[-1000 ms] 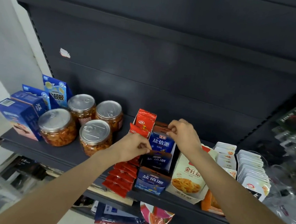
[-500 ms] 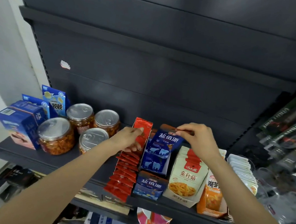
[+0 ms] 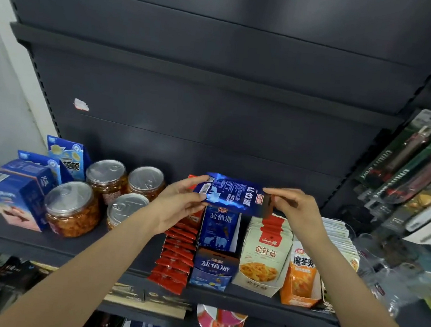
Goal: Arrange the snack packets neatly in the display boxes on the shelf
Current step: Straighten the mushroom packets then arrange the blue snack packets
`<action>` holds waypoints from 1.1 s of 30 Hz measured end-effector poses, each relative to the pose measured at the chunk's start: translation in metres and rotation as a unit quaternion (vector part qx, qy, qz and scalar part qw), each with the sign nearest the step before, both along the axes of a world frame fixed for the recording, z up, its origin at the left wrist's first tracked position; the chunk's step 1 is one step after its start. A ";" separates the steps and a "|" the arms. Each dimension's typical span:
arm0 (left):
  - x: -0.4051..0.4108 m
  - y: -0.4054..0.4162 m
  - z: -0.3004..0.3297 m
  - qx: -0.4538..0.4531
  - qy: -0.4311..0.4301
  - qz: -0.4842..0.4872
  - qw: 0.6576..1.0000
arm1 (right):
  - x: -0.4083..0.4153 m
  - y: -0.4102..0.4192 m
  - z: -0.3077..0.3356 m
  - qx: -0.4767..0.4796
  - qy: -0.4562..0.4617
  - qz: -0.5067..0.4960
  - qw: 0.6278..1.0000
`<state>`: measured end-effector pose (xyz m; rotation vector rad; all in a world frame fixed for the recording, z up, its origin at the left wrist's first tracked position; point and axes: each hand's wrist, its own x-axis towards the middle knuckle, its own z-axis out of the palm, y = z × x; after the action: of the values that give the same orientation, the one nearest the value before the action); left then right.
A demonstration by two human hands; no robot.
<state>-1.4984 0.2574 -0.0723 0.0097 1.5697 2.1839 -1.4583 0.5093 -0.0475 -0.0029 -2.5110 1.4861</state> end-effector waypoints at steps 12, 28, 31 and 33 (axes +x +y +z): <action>0.027 -0.007 0.001 -0.172 0.295 0.034 0.939 | 0.016 -0.019 -0.010 -0.238 -0.039 0.035 0.970; 0.027 -0.007 -0.013 -0.044 0.083 0.008 0.996 | 0.027 -0.019 -0.014 -0.034 0.077 -0.044 0.995; 0.025 -0.001 -0.017 -0.063 0.058 -0.013 0.996 | 0.029 -0.016 -0.014 0.034 0.123 -0.061 0.990; 0.024 0.005 -0.019 -0.160 0.080 -0.012 0.984 | 0.030 -0.013 -0.017 0.056 0.113 -0.061 0.990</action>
<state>-1.4739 0.2619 -0.0912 0.1060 1.9840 1.9297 -1.4280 0.4965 -0.0645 0.0288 -2.3618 1.2236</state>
